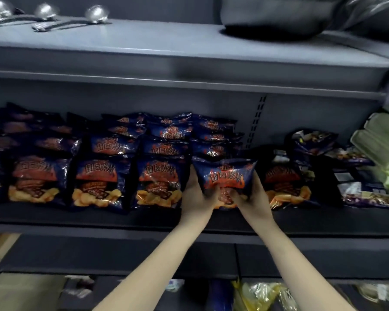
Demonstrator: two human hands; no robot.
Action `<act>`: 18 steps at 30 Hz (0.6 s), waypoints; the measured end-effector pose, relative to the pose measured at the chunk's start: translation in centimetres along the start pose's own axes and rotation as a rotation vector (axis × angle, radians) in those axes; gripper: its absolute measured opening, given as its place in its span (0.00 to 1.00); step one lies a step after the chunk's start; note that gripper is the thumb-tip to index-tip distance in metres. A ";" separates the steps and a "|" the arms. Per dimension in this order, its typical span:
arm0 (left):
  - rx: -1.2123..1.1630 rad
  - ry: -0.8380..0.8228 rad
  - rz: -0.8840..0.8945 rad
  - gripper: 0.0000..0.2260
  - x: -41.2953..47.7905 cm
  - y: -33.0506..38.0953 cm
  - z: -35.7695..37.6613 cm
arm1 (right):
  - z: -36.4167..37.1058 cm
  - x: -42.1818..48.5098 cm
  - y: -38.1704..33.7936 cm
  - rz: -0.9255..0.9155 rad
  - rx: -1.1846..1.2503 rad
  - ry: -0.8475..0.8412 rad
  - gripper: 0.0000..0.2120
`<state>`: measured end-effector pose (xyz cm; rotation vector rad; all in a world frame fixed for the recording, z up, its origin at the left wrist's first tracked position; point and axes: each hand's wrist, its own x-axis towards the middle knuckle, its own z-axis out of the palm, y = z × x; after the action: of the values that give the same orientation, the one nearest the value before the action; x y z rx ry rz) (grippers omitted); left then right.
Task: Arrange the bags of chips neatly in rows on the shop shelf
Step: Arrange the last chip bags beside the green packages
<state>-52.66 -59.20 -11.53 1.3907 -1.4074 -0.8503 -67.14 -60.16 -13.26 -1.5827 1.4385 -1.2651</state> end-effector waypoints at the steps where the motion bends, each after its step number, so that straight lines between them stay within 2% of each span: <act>1: 0.043 -0.003 -0.022 0.35 -0.3 -0.4 0.4 | 0.3 -0.3 0.5 0.001 -0.011 0.020 0.32; 3: 0.112 -0.011 -0.049 0.34 -0.8 -1.1 1.2 | 1.1 -0.8 1.4 0.008 -0.046 0.066 0.38; 6: 0.138 0.024 -0.026 0.32 -1.5 -1.8 1.9 | 2.1 -1.5 1.7 0.027 -0.054 0.109 0.40; 12: 0.147 0.058 0.004 0.32 -2.1 -3.4 2.5 | 2.6 -1.3 1.8 0.037 -0.048 0.061 0.39; 18: 0.145 0.116 0.039 0.32 -2.2 -4.0 2.6 | 3.0 -1.3 2.5 0.042 -0.066 0.084 0.38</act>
<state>-54.03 -57.88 -16.42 1.4924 -1.4246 -0.6420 -65.09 -59.76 -16.80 -1.5499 1.5730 -1.2854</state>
